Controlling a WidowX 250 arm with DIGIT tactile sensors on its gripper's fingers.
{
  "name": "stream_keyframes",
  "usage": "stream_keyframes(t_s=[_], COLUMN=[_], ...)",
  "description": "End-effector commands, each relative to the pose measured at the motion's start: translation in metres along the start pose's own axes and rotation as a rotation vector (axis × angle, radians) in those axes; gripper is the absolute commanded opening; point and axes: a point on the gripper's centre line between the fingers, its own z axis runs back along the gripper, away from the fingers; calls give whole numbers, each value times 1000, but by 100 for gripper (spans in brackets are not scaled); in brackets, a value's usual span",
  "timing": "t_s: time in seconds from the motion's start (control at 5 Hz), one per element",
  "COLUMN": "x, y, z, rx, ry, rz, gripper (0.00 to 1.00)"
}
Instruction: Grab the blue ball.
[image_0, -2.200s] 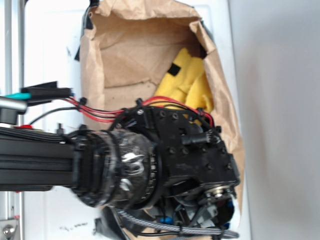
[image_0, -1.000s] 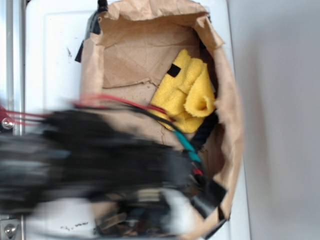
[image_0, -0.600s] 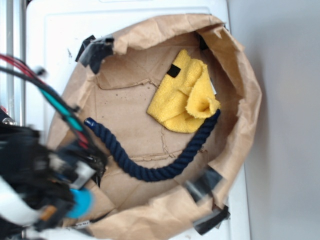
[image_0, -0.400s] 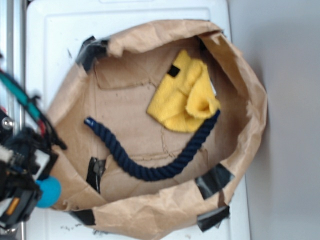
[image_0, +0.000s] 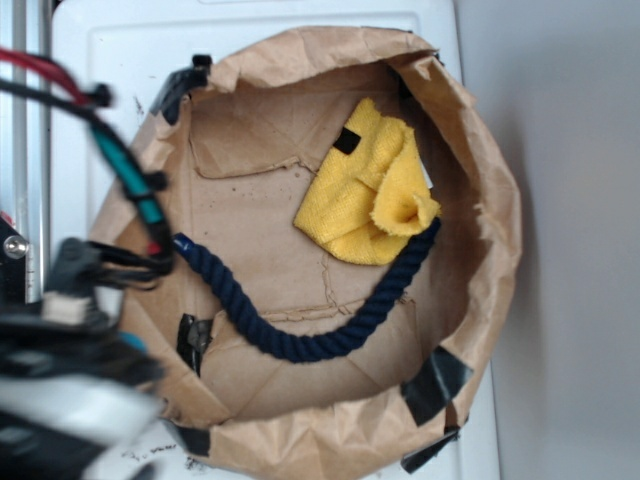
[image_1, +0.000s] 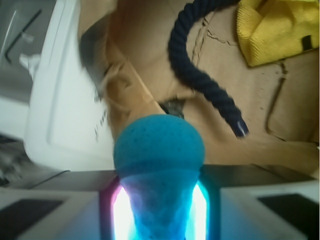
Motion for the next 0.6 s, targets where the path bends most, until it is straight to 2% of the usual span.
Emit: stream_keyframes(t_s=[0.0, 0.2, 0.4], x=[108, 157, 159], y=[10, 16, 4], z=[30, 50, 68], rx=[18, 4, 1], ry=[-98, -138, -181], rz=[308, 327, 278], gripper=[0, 0, 0])
